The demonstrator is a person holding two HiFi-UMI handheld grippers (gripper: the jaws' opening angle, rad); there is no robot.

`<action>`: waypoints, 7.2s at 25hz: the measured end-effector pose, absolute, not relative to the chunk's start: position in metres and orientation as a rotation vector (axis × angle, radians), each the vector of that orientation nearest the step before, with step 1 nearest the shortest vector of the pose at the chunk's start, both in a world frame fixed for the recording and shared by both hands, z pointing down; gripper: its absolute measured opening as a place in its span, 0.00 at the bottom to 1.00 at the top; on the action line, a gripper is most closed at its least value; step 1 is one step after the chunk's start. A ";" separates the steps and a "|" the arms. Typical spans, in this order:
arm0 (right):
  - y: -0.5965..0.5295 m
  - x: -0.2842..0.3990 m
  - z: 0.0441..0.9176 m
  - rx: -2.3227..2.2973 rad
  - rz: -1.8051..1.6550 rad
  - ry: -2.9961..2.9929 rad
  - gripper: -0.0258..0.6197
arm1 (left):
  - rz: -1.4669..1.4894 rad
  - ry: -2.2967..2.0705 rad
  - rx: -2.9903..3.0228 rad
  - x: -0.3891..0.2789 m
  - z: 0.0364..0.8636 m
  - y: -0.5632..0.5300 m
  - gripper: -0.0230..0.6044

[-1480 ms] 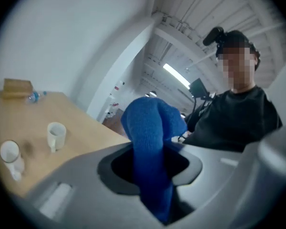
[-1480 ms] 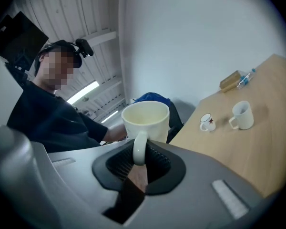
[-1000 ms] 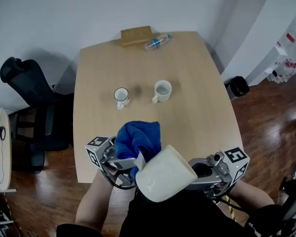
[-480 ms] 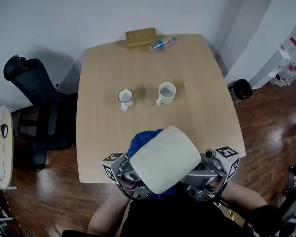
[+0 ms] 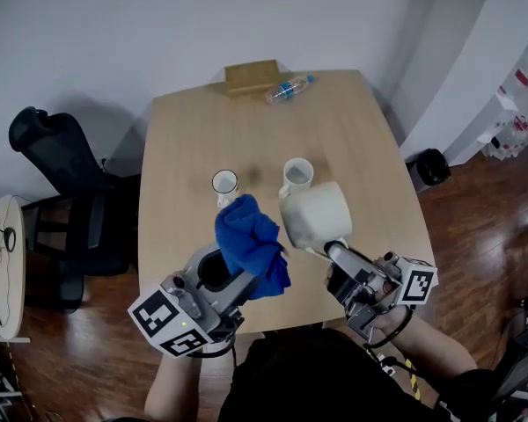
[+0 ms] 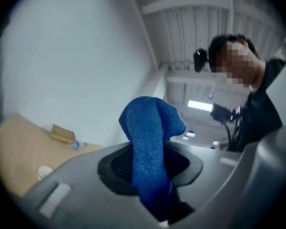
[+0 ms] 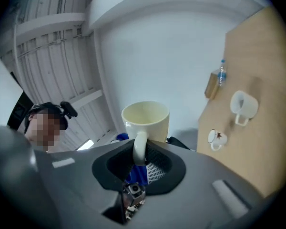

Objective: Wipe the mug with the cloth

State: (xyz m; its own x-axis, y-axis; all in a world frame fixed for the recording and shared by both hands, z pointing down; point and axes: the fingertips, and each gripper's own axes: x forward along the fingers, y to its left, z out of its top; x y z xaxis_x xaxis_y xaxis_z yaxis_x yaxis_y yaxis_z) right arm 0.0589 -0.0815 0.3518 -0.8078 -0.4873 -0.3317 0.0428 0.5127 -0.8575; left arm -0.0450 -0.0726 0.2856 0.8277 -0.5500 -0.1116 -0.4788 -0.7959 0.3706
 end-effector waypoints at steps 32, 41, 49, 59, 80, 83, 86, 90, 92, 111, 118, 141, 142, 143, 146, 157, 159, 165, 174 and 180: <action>-0.004 0.075 0.365 -0.244 -1.090 2.790 0.11 | 0.093 0.125 2.503 -0.006 0.317 -0.052 0.25; 0.029 0.077 0.327 0.111 -1.055 2.635 0.11 | -0.360 0.318 2.278 -0.004 0.315 -0.038 0.25; 0.001 0.066 0.293 0.205 -1.114 2.205 0.11 | -1.014 0.313 1.900 -0.016 0.293 -0.046 0.24; -0.037 0.063 0.297 0.023 -1.105 2.110 0.11 | -1.040 0.090 1.915 -0.010 0.302 -0.047 0.24; -0.057 0.063 0.354 -0.274 -1.205 2.323 0.11 | -0.409 -0.816 2.327 -0.034 0.347 -0.103 0.24; -0.056 0.062 0.370 -0.314 -1.244 2.346 0.11 | -0.453 -0.744 2.344 -0.038 0.333 -0.103 0.24; -0.068 0.069 0.377 -0.379 -1.262 2.301 0.11 | -0.463 -0.629 2.378 -0.023 0.326 -0.085 0.24; -0.070 0.073 0.361 -0.334 -1.208 2.278 0.11 | -0.342 -0.636 2.355 -0.007 0.354 -0.078 0.24; -0.062 0.068 0.353 -0.279 -1.190 2.303 0.11 | -0.345 -0.680 2.306 -0.013 0.365 -0.086 0.24; -0.087 0.099 0.420 -0.889 -1.054 2.709 0.11 | 0.544 -1.165 2.288 -0.093 0.482 -0.086 0.24; -0.067 0.103 0.555 -1.290 -0.757 3.321 0.11 | 1.344 -1.021 2.114 -0.140 0.622 -0.051 0.24; -0.046 0.108 0.673 -1.564 -0.800 3.415 0.23 | 1.288 -1.149 1.982 -0.147 0.704 -0.046 0.60; -0.045 0.108 0.674 -1.574 -0.810 3.424 0.32 | 1.255 -1.148 1.982 -0.147 0.702 -0.044 0.67; -0.044 0.110 0.674 -1.594 -0.819 3.418 0.35 | 1.216 -1.154 1.983 -0.149 0.699 -0.043 0.71; -0.039 0.119 0.666 -1.674 -0.832 3.357 0.35 | 1.090 -1.196 2.010 -0.159 0.675 -0.039 0.72; 0.036 0.170 0.615 -1.900 -1.054 2.941 0.16 | 0.589 -1.483 1.884 -0.242 0.620 0.049 0.51; 0.049 0.176 0.592 -1.850 -1.053 2.861 0.06 | 0.536 -1.559 1.889 -0.244 0.600 0.074 0.35; 0.097 0.179 0.525 -1.587 -0.914 2.758 0.05 | 0.360 -1.637 2.066 -0.174 0.520 0.139 0.08; 0.217 0.194 0.492 -1.385 -0.815 2.778 0.05 | 0.506 -1.455 2.360 -0.017 0.486 0.265 0.07; 0.249 0.198 0.491 -1.434 -0.715 2.823 0.05 | 0.469 -1.333 2.417 0.015 0.484 0.289 0.06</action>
